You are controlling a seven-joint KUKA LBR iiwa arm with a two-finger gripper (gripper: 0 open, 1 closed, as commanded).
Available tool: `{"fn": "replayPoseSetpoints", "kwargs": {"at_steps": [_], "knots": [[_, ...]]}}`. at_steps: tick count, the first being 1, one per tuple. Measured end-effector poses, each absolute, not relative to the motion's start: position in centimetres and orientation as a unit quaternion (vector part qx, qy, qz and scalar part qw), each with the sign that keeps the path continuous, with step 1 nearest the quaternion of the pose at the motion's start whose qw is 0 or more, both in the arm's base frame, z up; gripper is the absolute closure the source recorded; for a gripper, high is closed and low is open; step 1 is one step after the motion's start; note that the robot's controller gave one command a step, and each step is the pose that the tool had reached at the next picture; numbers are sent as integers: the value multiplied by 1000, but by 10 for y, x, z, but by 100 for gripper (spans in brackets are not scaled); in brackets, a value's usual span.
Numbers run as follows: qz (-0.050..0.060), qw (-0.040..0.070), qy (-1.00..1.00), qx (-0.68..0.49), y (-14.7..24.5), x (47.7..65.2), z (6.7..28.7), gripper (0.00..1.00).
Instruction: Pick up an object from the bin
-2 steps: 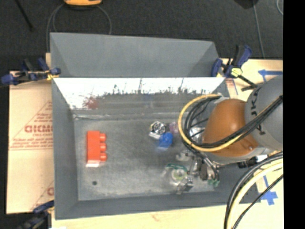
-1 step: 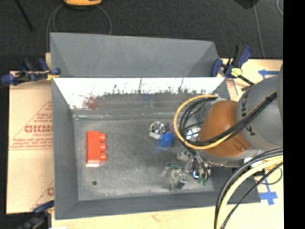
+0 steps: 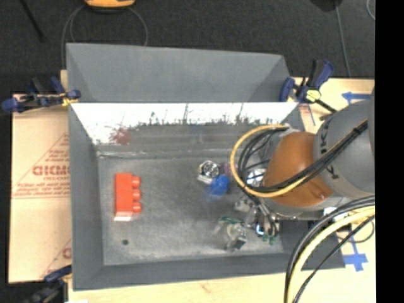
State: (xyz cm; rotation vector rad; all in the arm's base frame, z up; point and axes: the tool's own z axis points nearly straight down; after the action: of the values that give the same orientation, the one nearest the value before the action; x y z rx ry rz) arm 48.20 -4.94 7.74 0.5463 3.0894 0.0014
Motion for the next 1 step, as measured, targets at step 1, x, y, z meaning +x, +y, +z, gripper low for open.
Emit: {"fn": "replayPoseSetpoints", "kwargs": {"at_steps": [1], "knots": [[1,4,985,174,-50,484,80,100]]}}
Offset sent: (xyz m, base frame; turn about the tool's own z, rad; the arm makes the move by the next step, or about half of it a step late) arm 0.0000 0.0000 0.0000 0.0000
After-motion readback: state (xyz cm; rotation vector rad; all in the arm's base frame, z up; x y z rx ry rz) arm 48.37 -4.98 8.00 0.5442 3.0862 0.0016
